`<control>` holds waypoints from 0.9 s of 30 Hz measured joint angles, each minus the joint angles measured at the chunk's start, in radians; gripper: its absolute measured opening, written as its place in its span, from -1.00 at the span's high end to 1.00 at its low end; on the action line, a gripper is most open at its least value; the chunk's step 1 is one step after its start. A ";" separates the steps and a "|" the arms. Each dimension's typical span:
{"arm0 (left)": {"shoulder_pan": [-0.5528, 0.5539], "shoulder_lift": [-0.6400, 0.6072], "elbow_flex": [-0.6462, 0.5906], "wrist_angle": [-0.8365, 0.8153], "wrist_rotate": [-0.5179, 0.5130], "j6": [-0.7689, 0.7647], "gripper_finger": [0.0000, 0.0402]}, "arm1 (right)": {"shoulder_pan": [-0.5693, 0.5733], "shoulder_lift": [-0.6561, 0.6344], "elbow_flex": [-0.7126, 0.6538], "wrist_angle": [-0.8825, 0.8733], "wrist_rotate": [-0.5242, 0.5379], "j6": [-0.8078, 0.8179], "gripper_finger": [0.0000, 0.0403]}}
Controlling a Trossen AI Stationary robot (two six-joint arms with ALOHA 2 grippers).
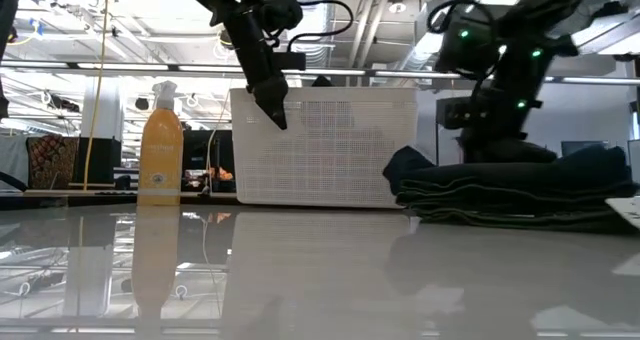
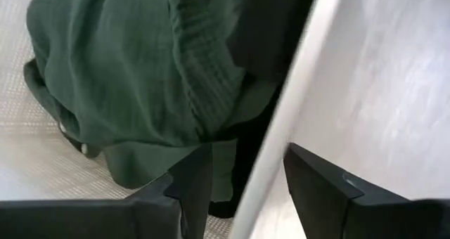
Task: Fold laundry
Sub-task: Remove the black t-shirt from the white bin
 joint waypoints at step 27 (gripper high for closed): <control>-0.012 -0.005 0.000 0.002 -0.100 0.039 0.18 | 0.477 -0.017 0.233 -0.420 -0.113 0.766 0.39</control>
